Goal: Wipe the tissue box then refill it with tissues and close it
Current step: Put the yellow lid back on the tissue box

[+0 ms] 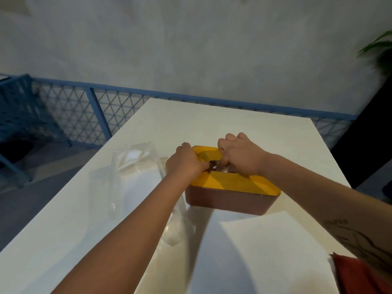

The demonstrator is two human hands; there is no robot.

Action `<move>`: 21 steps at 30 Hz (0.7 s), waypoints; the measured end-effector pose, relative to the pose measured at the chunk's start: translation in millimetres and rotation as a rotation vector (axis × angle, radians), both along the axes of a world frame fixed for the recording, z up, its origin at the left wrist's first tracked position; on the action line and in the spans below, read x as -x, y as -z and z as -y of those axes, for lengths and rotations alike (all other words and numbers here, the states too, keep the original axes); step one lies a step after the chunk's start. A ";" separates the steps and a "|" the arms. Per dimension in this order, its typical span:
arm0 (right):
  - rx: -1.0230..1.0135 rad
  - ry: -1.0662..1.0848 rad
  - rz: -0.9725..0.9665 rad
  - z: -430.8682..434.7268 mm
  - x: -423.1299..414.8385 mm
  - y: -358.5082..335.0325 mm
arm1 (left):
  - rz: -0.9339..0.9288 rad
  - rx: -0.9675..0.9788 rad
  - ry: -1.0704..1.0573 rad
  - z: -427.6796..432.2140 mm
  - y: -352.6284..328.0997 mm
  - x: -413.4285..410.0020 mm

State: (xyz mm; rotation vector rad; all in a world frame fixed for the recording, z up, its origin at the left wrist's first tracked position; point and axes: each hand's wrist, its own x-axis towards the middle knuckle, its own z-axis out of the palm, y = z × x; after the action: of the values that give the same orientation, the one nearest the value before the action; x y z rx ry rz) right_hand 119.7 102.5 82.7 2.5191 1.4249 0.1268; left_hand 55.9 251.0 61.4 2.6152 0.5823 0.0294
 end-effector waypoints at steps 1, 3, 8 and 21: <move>0.005 -0.030 0.012 -1.4 -3.6 1.5 | 0.001 0.003 -0.003 0.1 -0.1 0.0; 0.012 -0.065 0.027 -4.0 -8.0 5.5 | 0.001 0.013 -0.007 0.0 0.5 -0.3; 0.022 -0.139 -0.017 -6.3 -13.8 11.8 | 0.002 0.021 -0.009 -0.3 1.1 -0.6; -0.242 0.019 -0.427 15.0 -21.4 0.4 | -0.014 0.010 0.004 -2.5 3.6 -1.2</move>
State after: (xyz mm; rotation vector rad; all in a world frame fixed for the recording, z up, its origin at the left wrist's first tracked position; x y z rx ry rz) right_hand 141.1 87.5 82.3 2.8826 1.6187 -0.2769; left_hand 57.1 253.5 57.7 2.6091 0.5812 0.0066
